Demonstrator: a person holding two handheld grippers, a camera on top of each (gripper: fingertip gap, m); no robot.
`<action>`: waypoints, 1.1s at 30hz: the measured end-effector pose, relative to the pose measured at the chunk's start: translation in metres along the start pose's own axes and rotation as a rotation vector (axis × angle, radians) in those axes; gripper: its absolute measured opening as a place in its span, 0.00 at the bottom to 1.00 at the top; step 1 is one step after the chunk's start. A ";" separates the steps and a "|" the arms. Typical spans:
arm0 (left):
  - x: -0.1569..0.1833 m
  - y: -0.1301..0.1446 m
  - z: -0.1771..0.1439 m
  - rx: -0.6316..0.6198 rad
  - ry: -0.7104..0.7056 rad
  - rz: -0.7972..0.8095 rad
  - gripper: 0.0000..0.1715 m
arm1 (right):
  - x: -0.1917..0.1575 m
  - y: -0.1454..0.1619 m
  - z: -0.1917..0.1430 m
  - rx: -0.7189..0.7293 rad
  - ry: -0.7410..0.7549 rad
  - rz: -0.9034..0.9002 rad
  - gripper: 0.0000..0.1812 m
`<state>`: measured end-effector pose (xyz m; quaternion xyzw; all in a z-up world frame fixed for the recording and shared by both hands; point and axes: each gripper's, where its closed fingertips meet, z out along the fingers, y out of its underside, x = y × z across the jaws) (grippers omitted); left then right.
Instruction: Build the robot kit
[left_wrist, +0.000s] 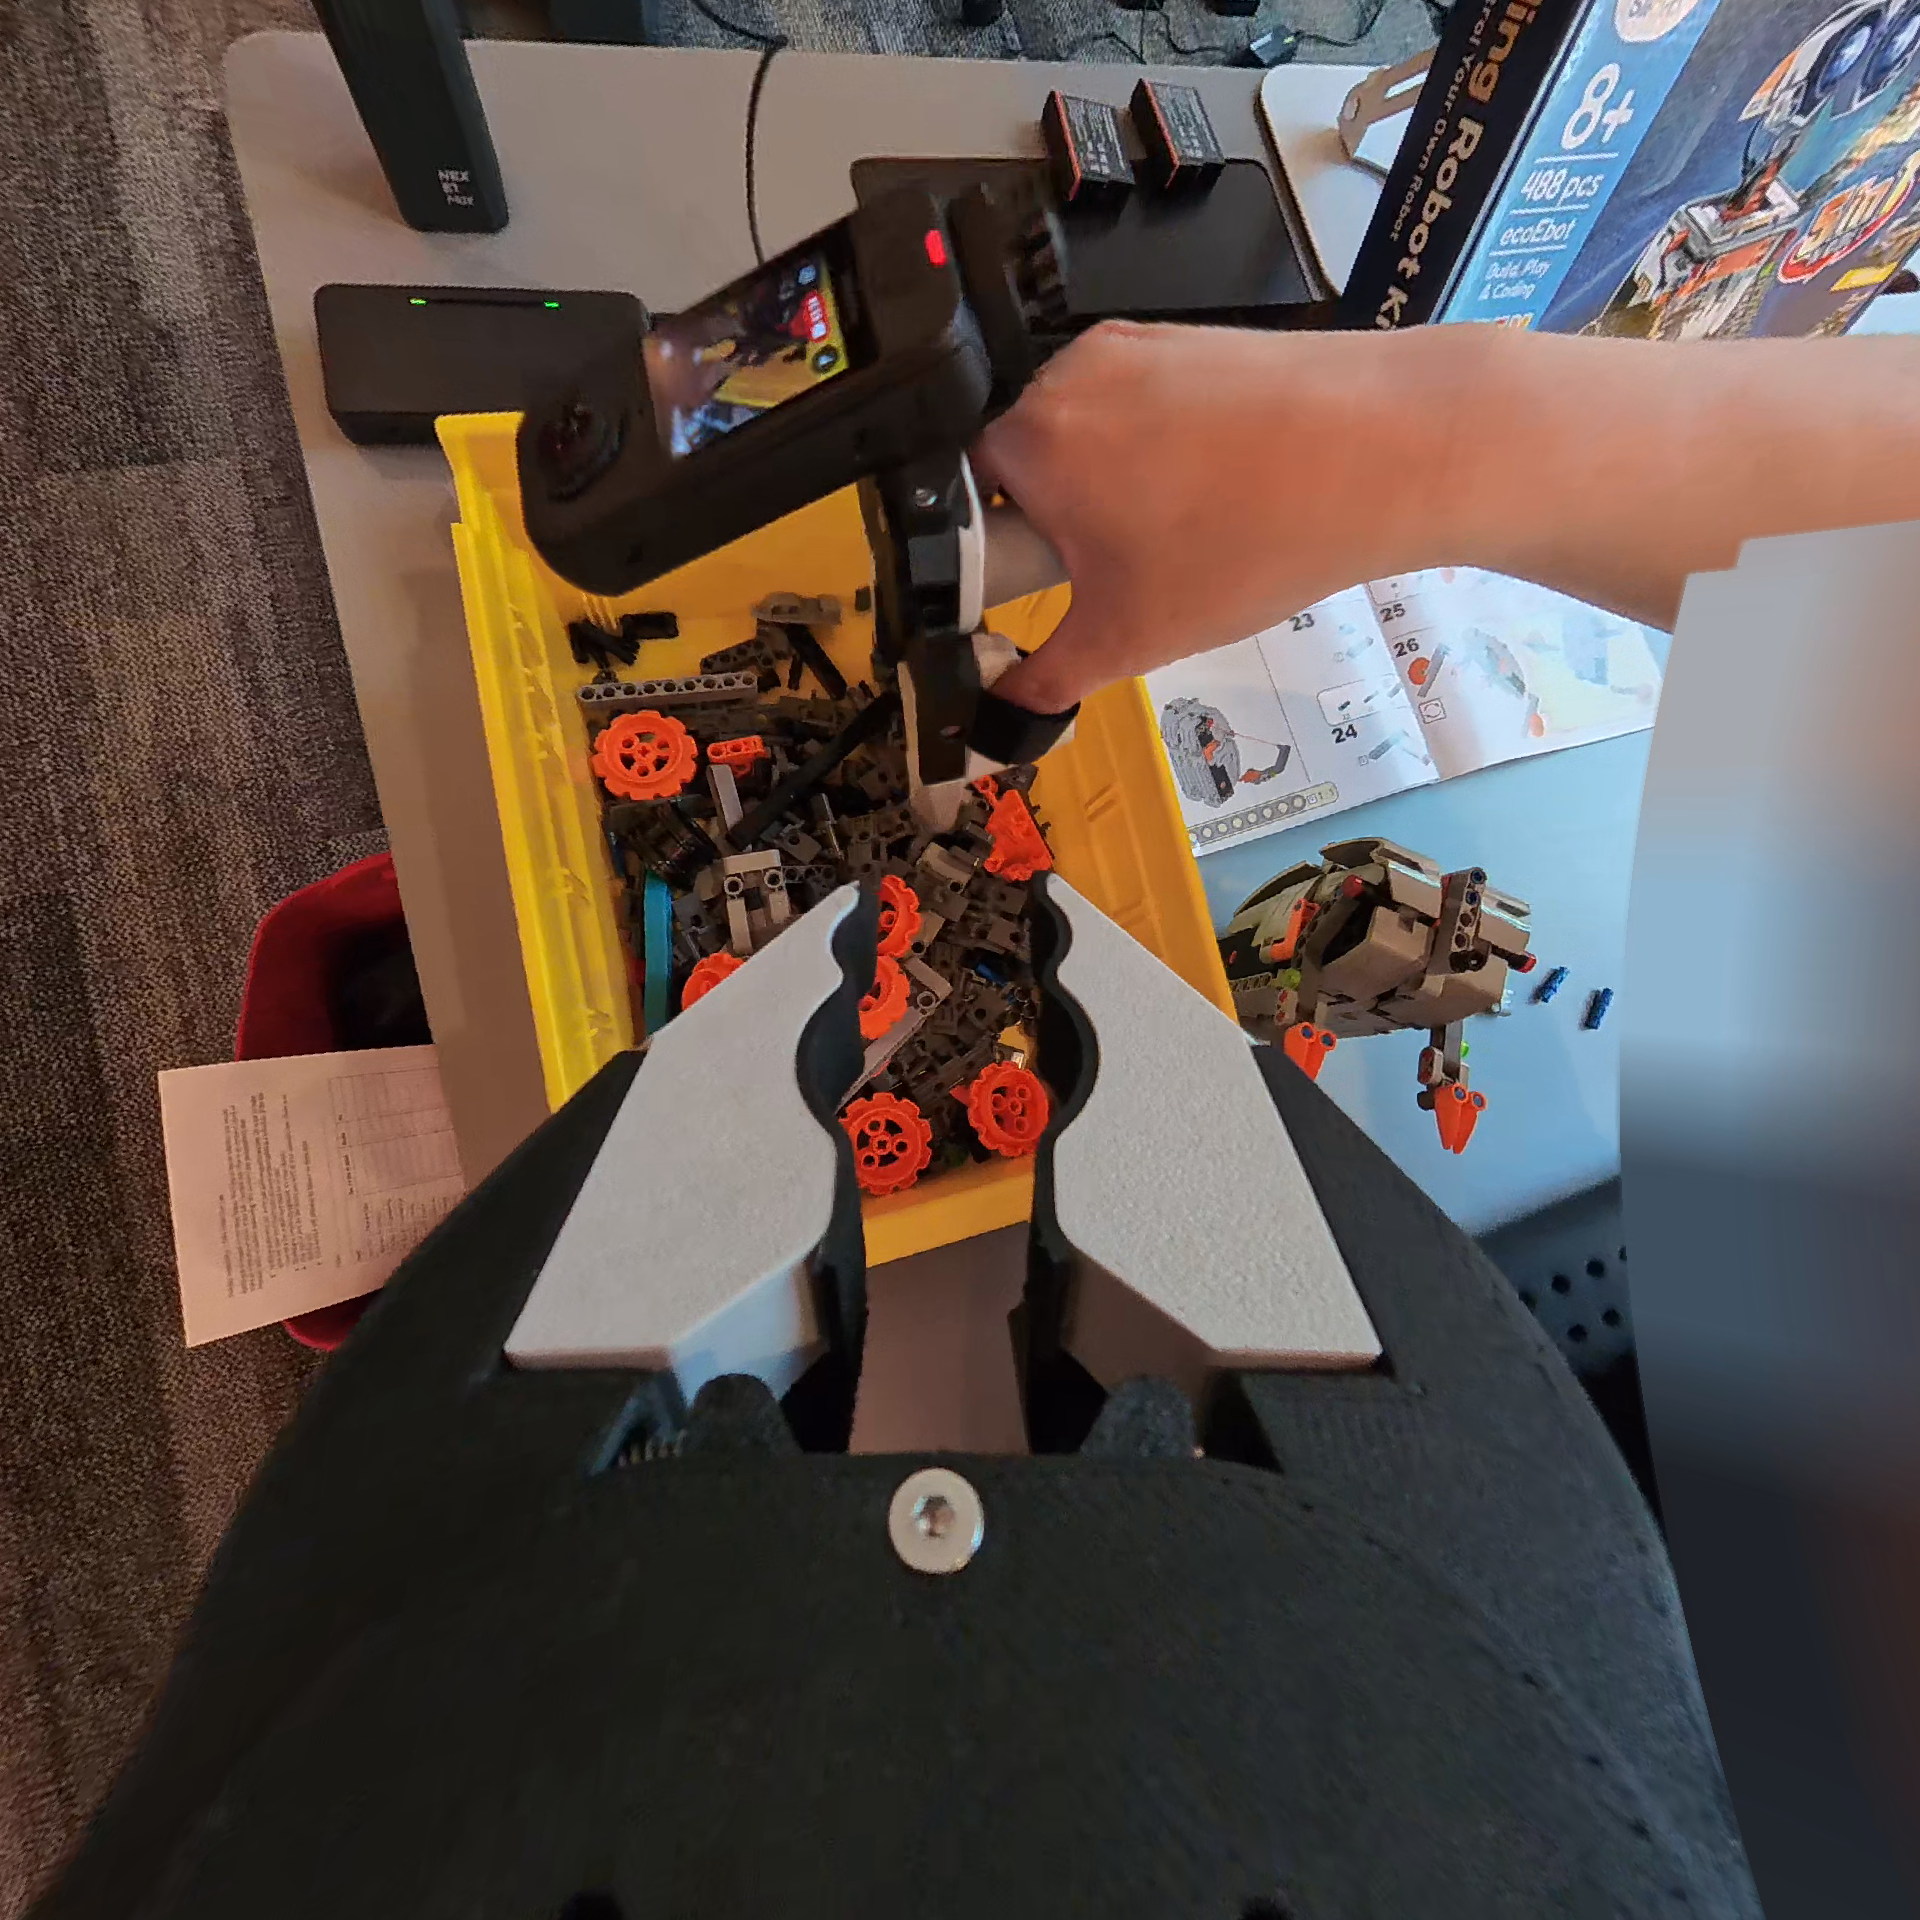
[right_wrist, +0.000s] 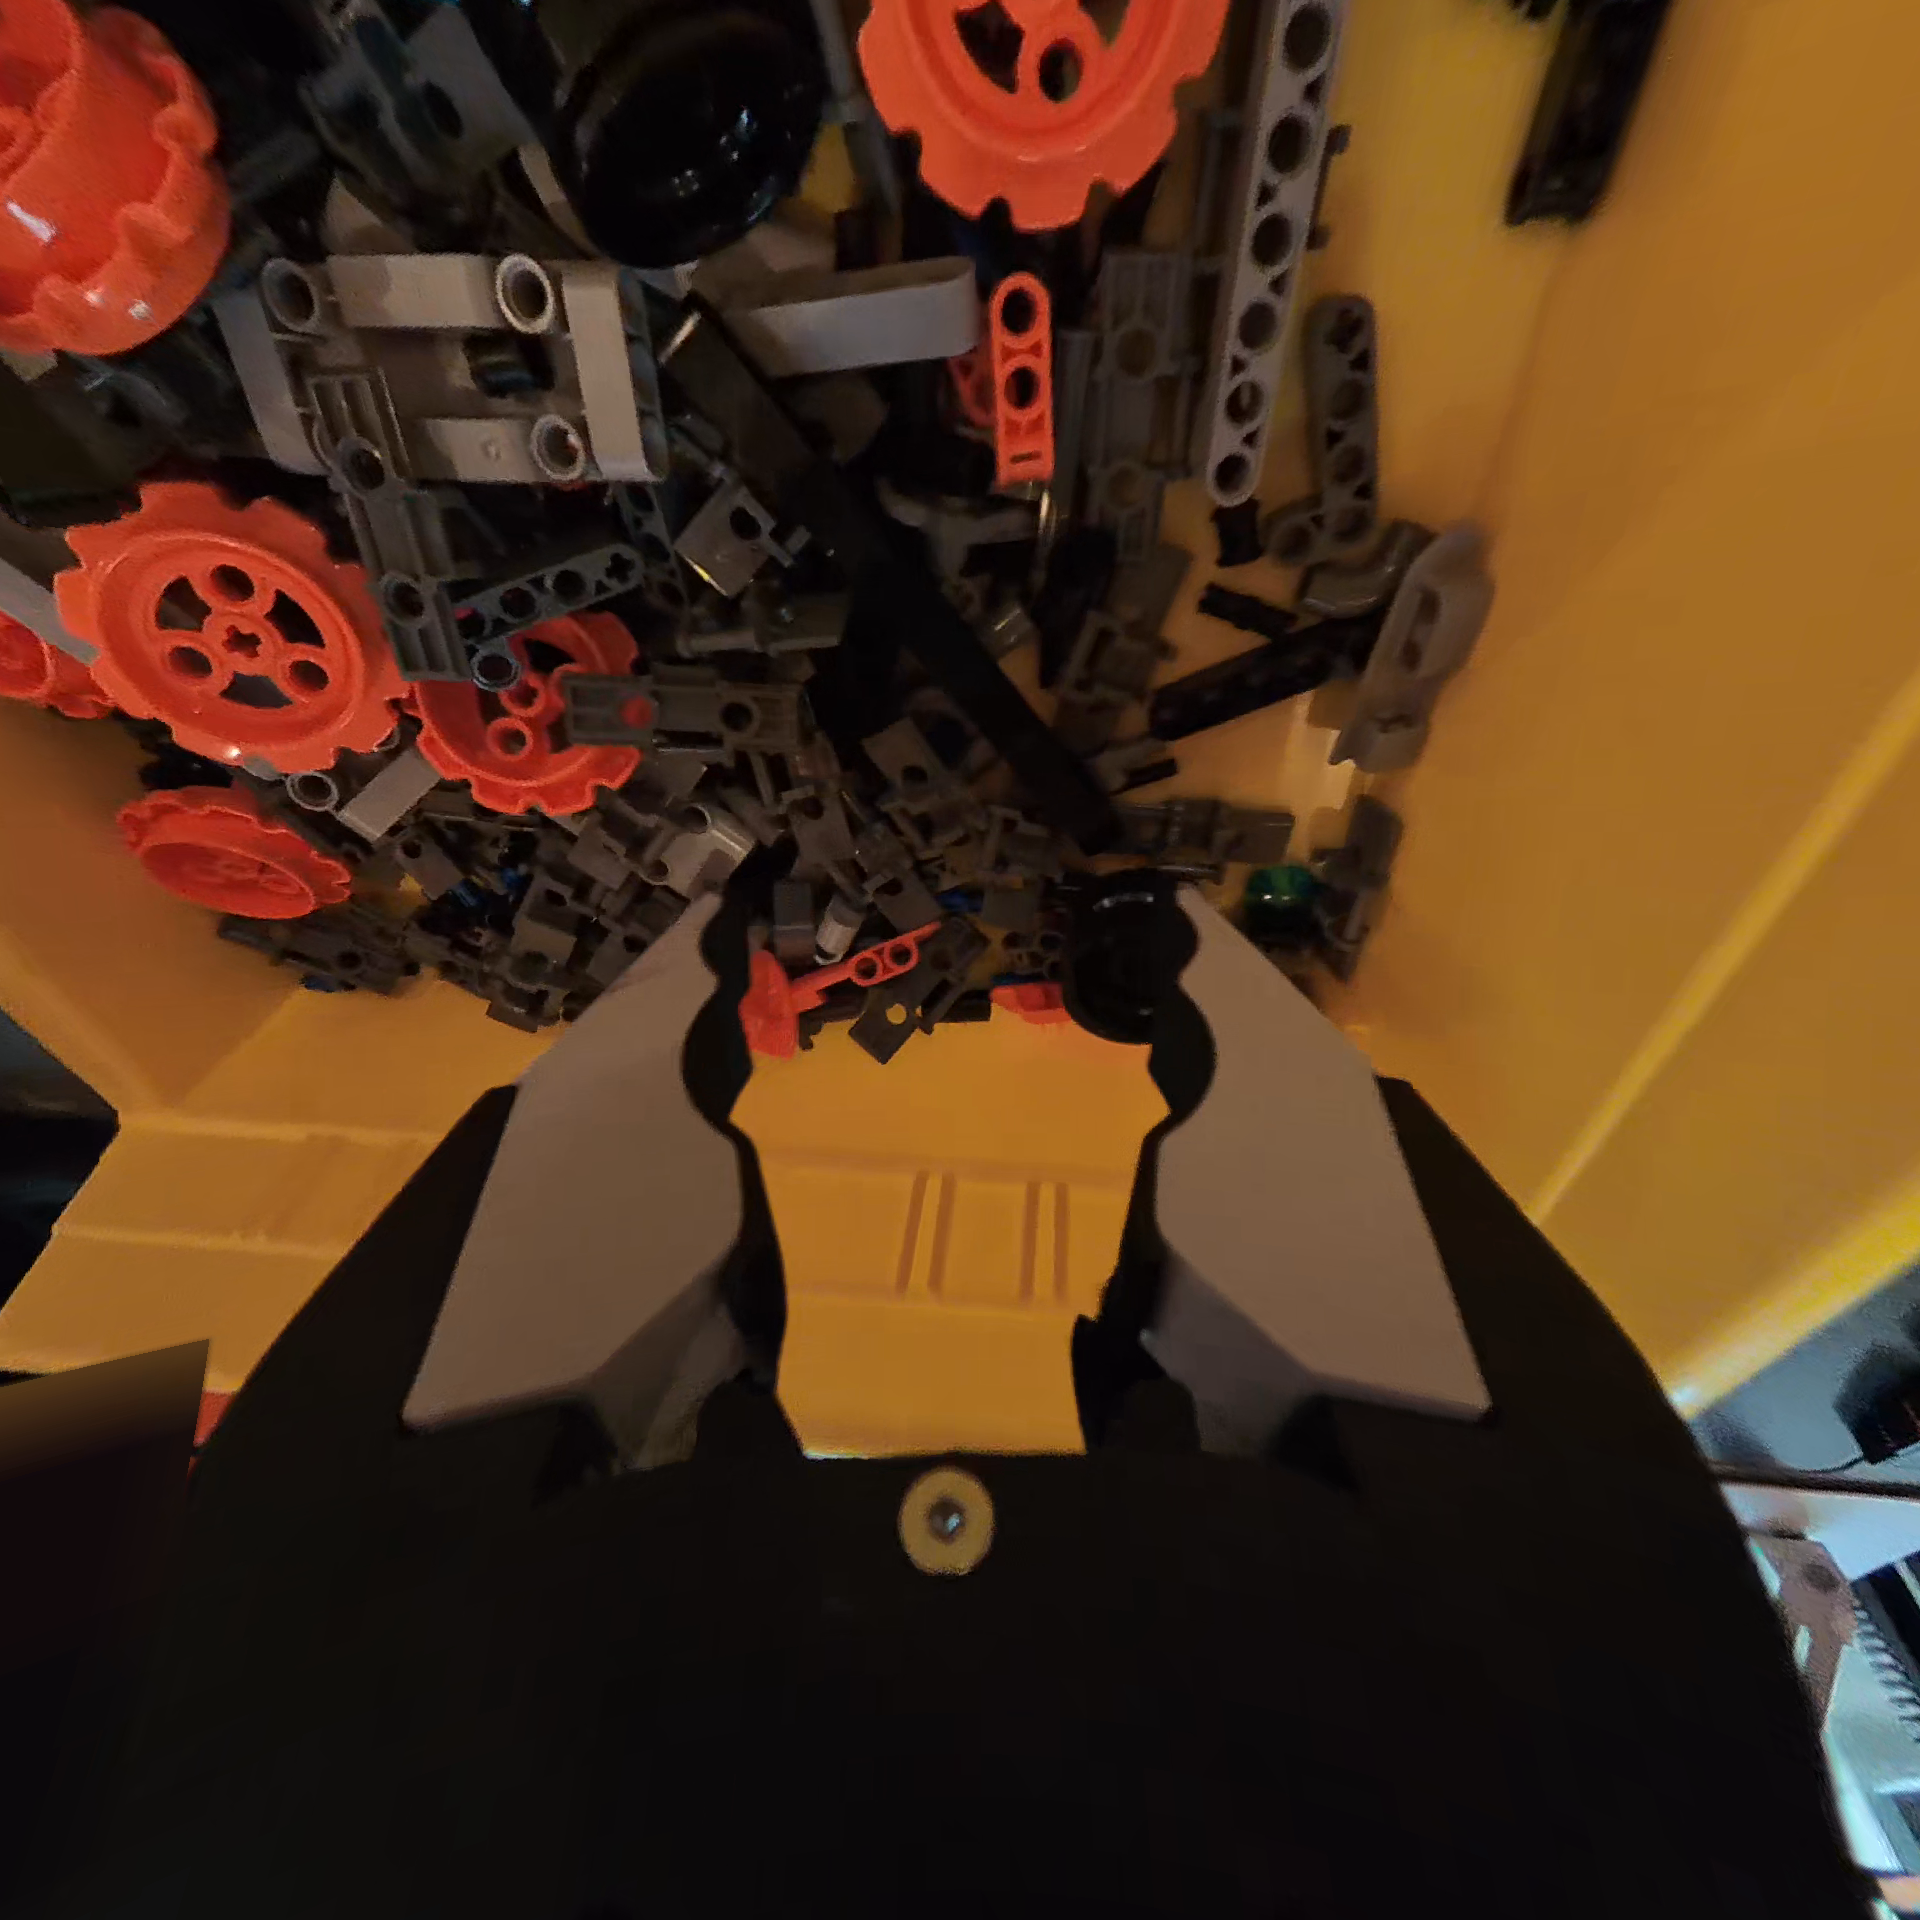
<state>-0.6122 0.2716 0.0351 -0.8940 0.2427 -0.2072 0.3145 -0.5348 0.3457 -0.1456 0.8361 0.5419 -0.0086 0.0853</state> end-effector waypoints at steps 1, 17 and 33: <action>0.001 0.000 0.001 -0.002 0.000 0.005 0.16 | 0.000 0.004 0.003 -0.030 -0.005 0.003 0.47; 0.013 0.000 0.009 -0.040 -0.031 0.052 0.16 | 0.002 0.029 0.024 -0.224 0.074 -0.055 0.53; 0.017 0.000 0.012 -0.053 -0.035 0.068 0.16 | -0.019 0.010 0.018 -0.065 -0.015 -0.179 0.22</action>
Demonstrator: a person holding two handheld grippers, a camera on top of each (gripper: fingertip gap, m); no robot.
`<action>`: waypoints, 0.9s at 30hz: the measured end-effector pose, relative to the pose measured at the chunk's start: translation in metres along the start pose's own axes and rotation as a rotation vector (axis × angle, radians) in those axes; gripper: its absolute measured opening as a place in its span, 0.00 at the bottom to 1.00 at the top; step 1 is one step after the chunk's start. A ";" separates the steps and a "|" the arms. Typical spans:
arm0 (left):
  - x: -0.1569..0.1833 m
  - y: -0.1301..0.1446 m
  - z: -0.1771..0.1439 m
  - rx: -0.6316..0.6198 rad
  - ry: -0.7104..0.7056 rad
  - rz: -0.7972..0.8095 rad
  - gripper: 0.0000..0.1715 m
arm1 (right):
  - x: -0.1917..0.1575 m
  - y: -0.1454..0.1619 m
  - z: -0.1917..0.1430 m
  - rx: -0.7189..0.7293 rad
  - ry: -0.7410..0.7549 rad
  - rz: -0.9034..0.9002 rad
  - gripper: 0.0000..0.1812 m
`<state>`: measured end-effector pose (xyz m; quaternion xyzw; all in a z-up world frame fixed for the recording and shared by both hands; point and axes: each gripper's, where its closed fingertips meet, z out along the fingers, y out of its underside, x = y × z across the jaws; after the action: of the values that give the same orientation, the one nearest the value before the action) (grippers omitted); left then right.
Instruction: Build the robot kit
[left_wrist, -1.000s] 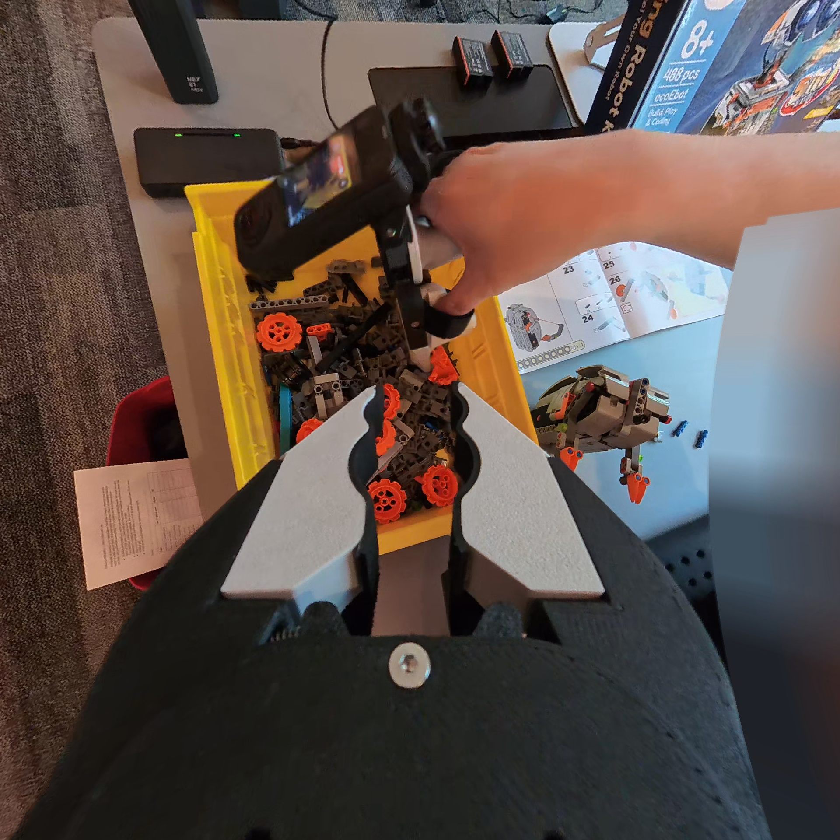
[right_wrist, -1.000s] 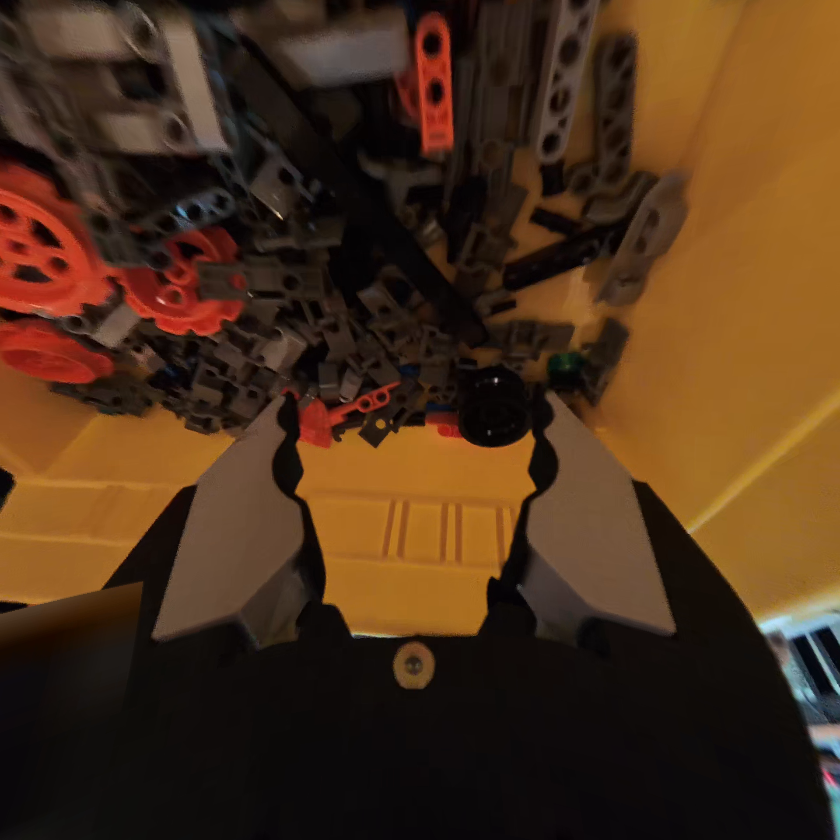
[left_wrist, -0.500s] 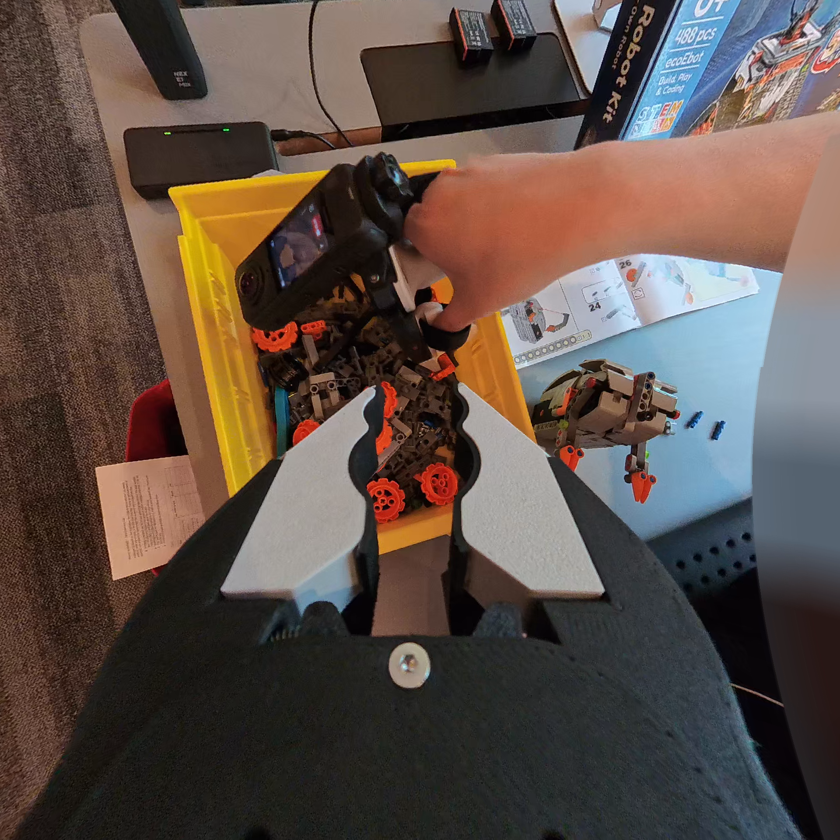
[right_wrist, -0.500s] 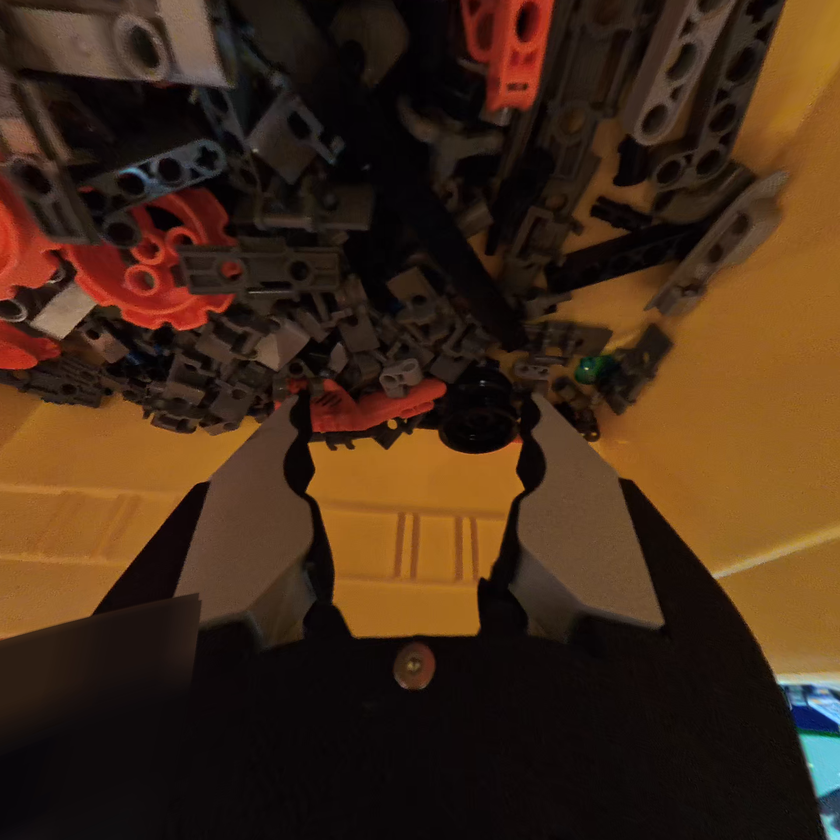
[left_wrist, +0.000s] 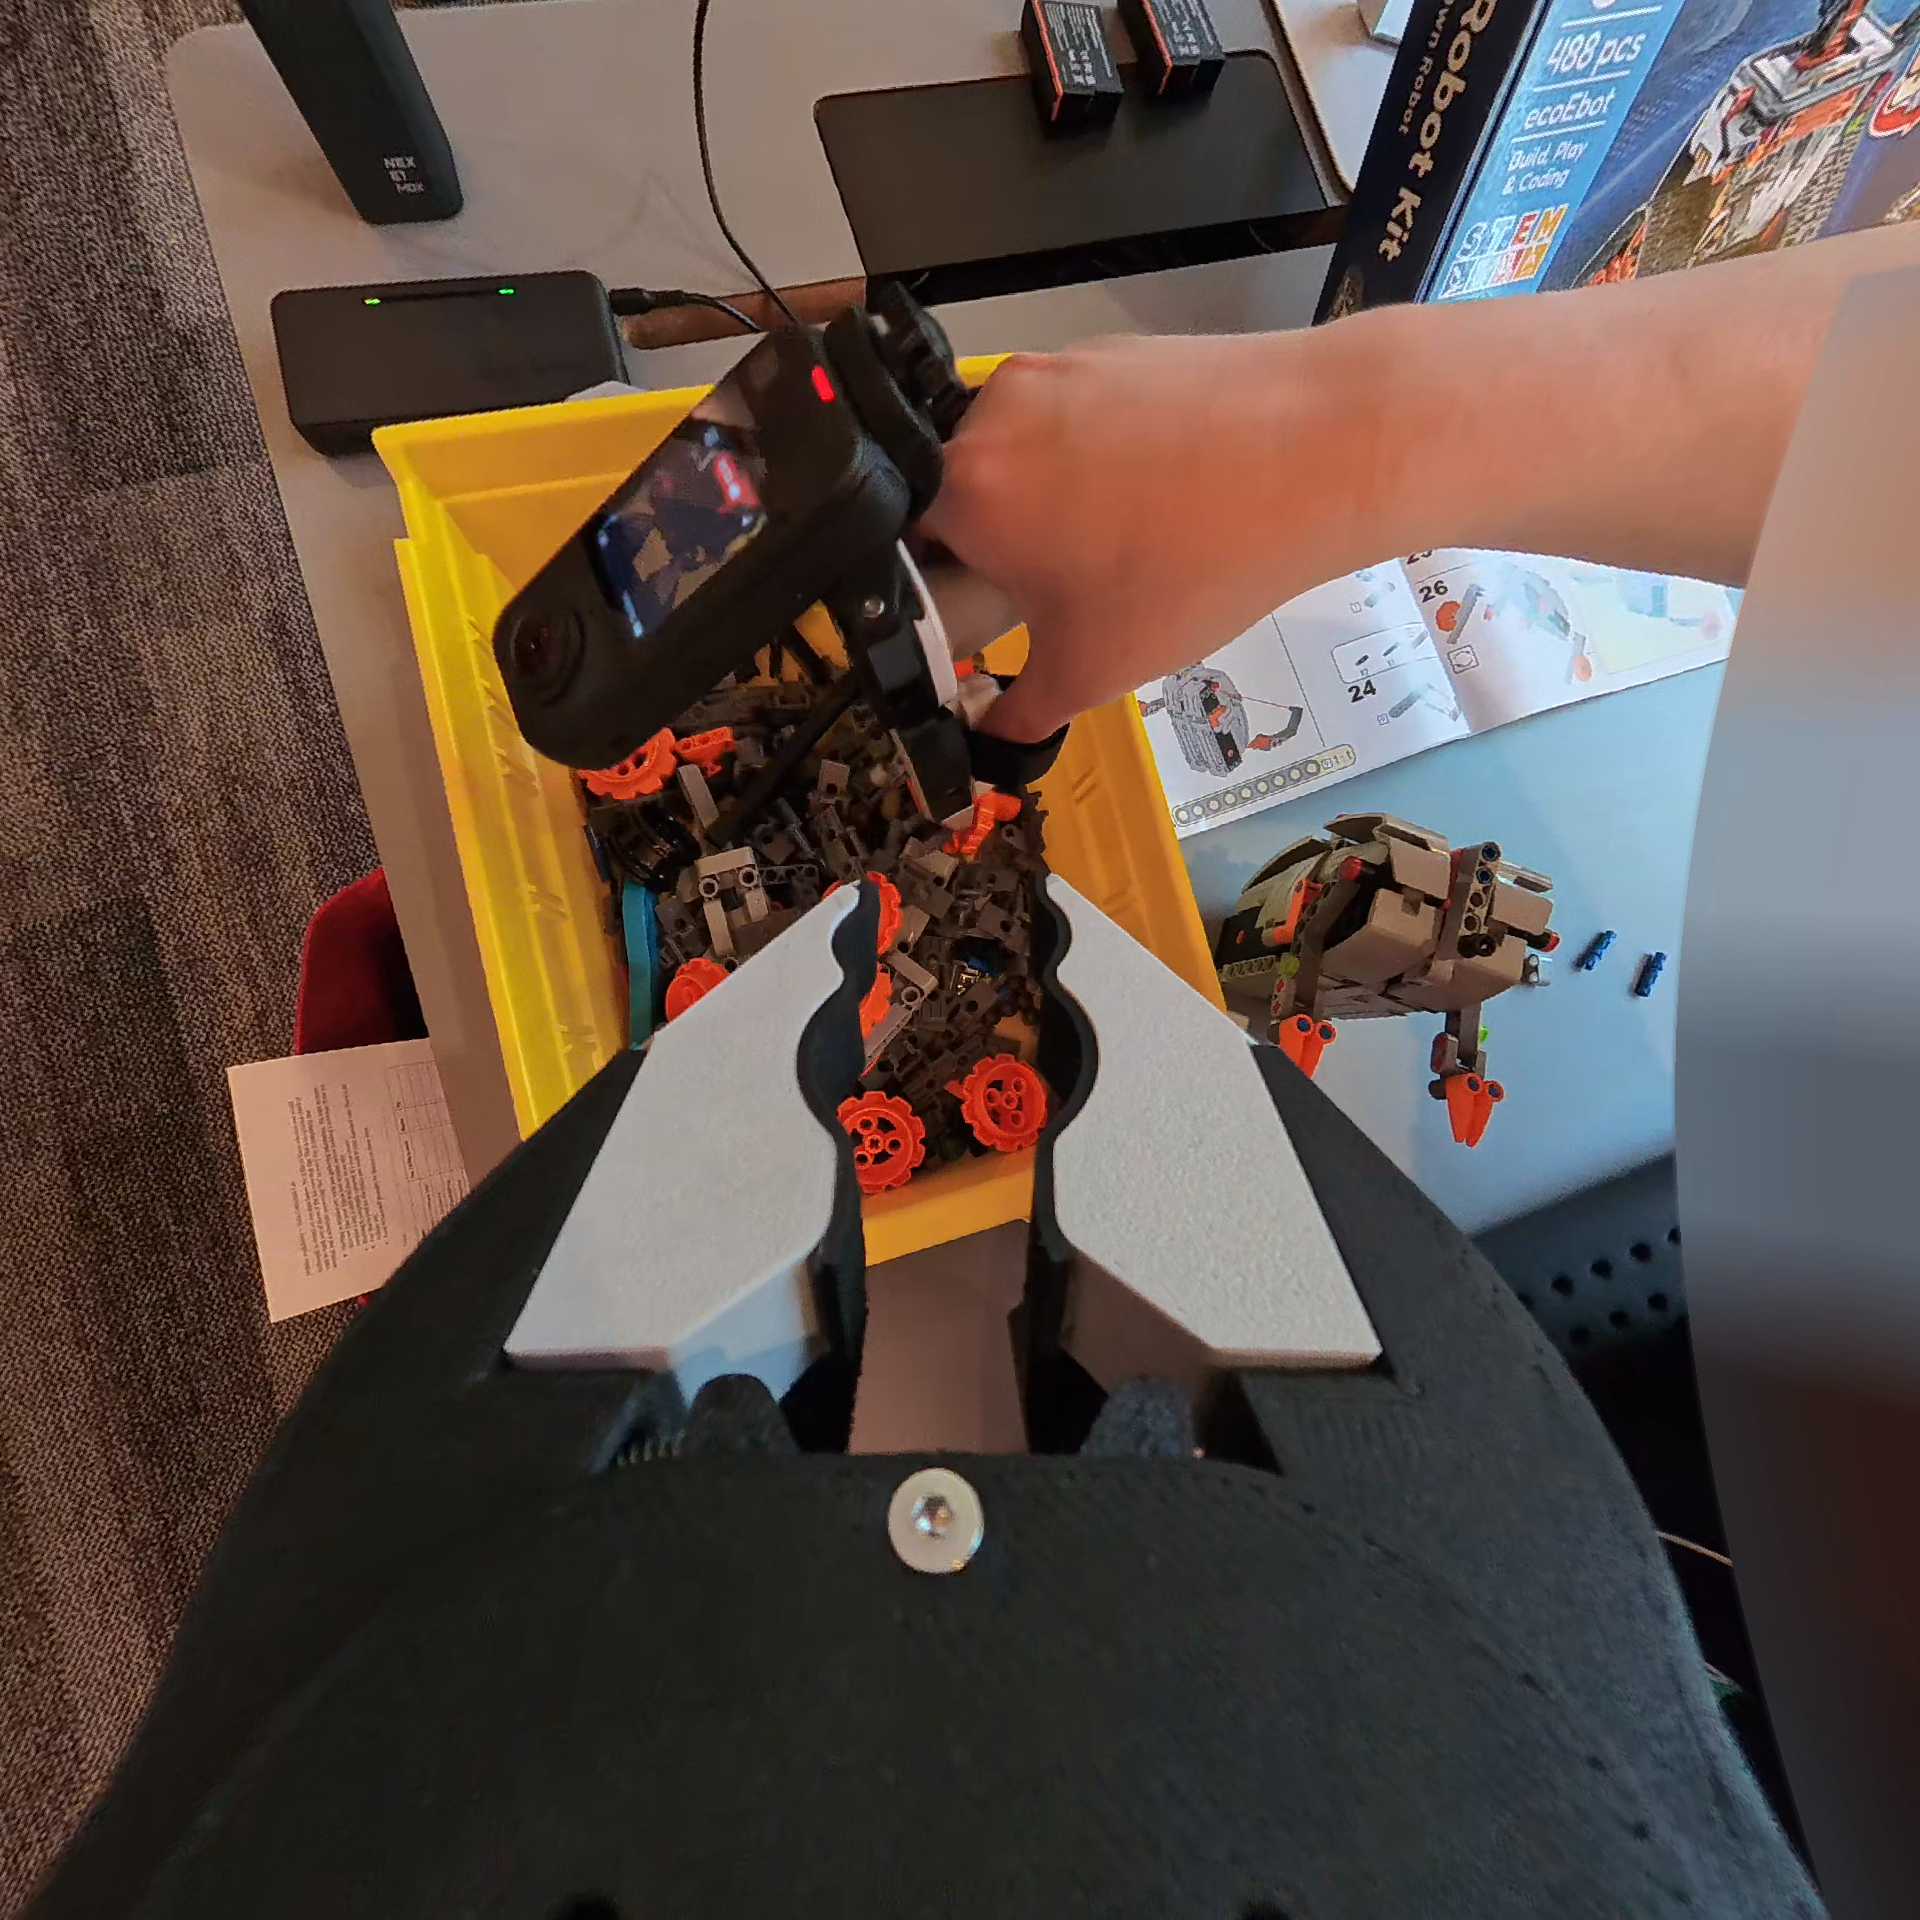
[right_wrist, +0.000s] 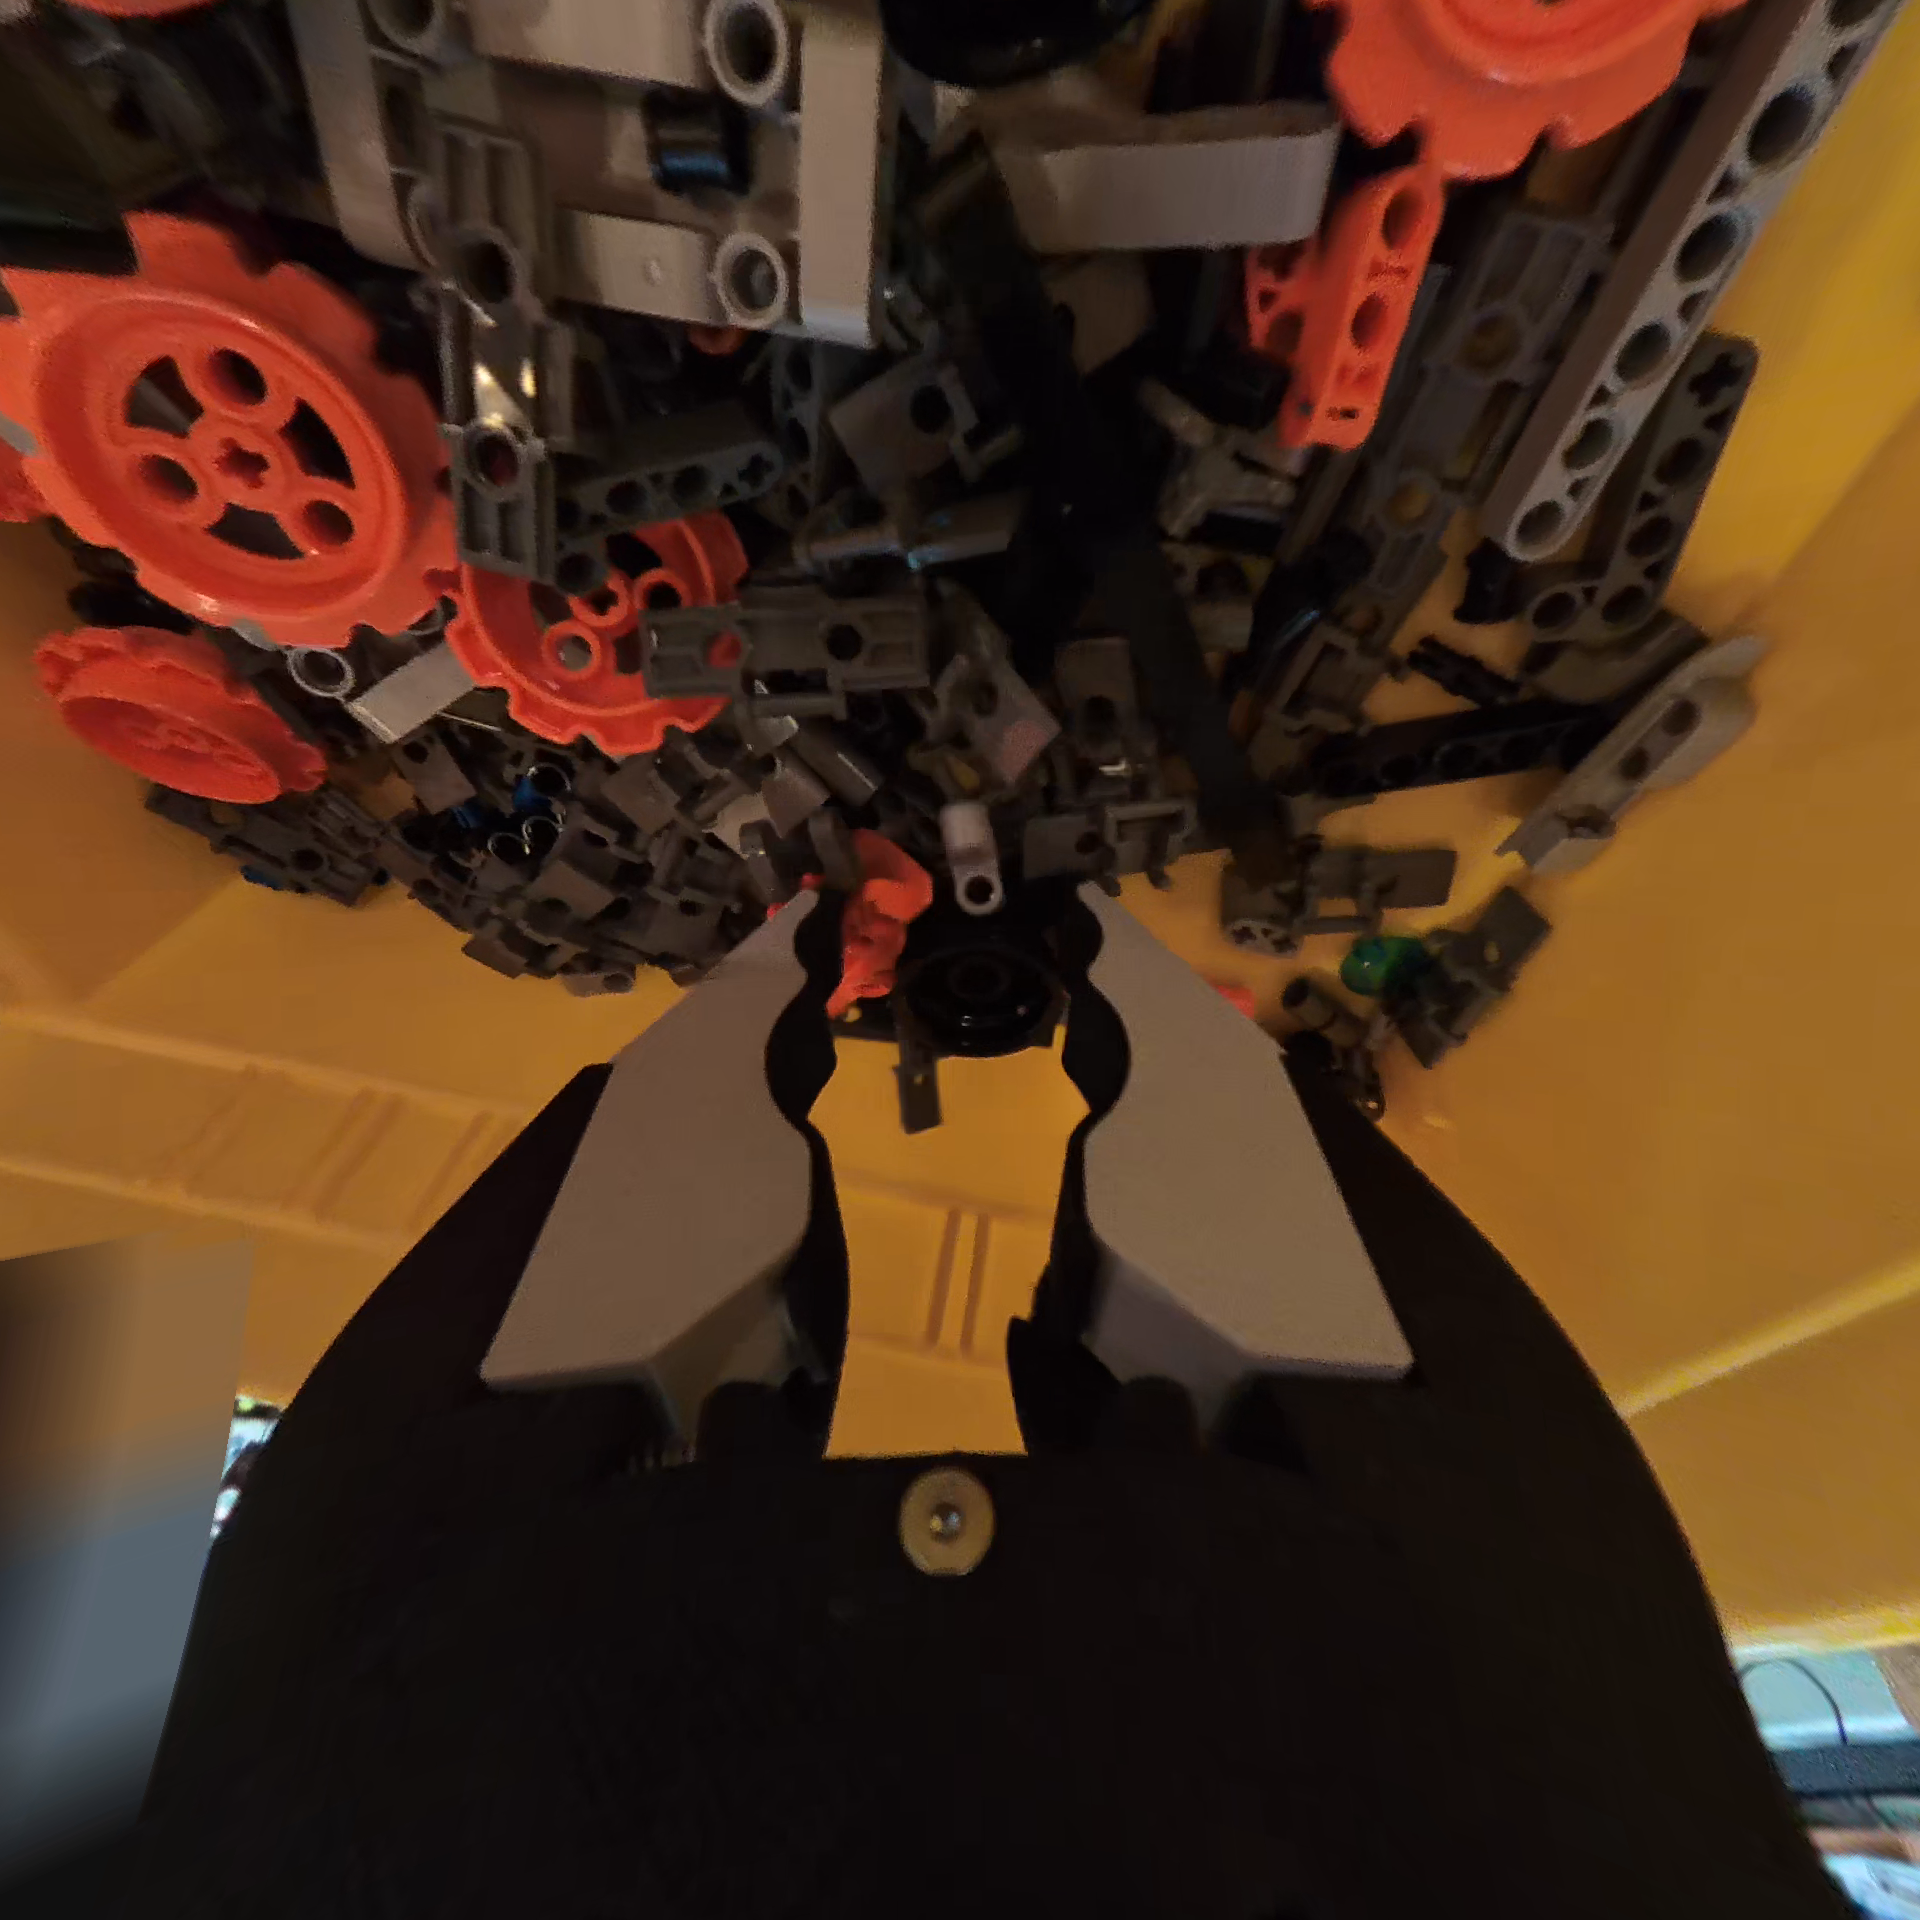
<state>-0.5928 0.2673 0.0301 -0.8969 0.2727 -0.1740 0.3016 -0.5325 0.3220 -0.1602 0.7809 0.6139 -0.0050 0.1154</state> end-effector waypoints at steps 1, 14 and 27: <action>0.000 0.000 0.000 0.000 0.000 -0.001 0.16 | 0.000 -0.002 -0.001 0.019 0.003 -0.008 0.21; -0.011 0.001 -0.009 0.041 0.019 -0.041 0.15 | 0.050 -0.053 -0.041 0.254 0.248 -0.079 0.05; -0.017 0.002 -0.010 0.045 0.028 -0.063 0.15 | 0.022 0.018 -0.015 -0.088 0.071 0.019 0.32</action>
<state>-0.6121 0.2712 0.0340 -0.8954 0.2446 -0.2022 0.3123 -0.5121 0.3423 -0.1459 0.7806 0.6098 0.0508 0.1275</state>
